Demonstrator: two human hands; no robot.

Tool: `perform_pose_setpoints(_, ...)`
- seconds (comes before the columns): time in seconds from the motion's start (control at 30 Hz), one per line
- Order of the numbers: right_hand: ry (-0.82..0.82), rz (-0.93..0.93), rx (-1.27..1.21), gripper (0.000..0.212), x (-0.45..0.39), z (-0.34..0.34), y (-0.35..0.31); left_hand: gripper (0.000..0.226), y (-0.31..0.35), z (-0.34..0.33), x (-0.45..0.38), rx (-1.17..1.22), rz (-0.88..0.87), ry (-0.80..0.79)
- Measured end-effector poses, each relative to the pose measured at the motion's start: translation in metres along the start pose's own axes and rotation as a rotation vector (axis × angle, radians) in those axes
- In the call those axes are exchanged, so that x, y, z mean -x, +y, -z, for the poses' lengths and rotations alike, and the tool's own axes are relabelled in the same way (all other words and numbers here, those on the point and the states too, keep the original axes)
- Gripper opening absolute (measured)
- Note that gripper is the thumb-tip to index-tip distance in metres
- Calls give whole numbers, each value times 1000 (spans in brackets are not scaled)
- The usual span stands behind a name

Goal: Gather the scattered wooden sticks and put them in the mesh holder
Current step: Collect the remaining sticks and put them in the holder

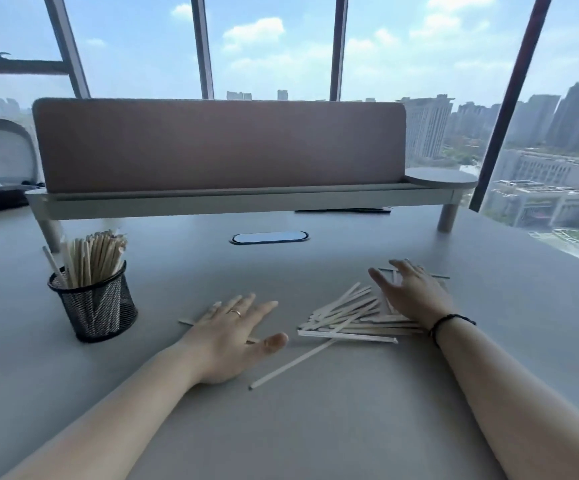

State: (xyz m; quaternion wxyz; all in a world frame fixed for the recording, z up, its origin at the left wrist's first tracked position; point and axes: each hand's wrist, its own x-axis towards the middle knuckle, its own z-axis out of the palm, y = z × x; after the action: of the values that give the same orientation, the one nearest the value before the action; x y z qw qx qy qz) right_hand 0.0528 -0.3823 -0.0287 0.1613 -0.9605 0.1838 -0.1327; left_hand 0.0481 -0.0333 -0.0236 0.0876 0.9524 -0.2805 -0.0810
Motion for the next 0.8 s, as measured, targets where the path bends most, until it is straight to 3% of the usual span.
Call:
perform_pose_setpoints(0.17,-37,-36,40,99,-23,-1,11,109,30,-5,-6,-54,-89,-52)
perform_pose_setpoints(0.4,-114,-23,78,98,-26,-12,-2,105,52,-12,-40,39,-75,27)
perform_pose_setpoints(0.57,-116,145,36,83,8,-20,-46,93,54,-9,-48,132,-108,118)
perform_pose_setpoints(0.7,-220,257,-69,59,35,-20,-75,84,35,-9,-45,221,-94,188)
perform_pose_setpoints(0.8,-273,368,-55,59,50,-23,-88,72,21,-7,-33,314,-90,206)
